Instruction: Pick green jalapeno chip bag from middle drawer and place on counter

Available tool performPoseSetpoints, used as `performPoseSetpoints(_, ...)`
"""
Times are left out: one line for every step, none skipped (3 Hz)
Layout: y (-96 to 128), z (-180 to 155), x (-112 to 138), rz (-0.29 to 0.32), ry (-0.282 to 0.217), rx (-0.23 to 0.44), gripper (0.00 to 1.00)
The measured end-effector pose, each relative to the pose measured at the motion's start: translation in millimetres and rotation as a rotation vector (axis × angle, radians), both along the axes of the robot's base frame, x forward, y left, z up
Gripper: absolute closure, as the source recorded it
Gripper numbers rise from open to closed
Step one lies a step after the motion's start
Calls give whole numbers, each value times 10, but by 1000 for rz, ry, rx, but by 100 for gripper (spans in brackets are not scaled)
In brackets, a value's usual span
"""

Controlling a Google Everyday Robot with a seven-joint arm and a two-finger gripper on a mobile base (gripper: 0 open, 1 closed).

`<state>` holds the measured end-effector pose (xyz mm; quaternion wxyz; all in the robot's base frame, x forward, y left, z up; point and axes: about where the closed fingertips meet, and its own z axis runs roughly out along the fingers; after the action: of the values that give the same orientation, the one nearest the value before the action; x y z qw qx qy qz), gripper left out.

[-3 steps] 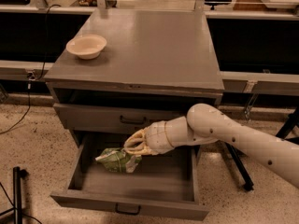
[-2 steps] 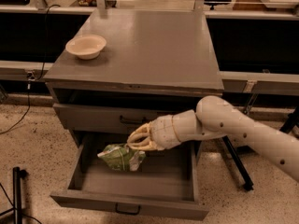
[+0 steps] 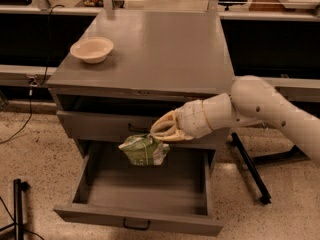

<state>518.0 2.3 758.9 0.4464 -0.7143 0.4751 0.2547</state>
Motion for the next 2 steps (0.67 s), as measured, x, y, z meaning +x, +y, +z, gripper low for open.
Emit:
performPoseSetpoints(-189, 213, 194, 0, -10, -17, 100)
performPoseSetpoints(-329, 416, 390, 6, -17, -40, 100)
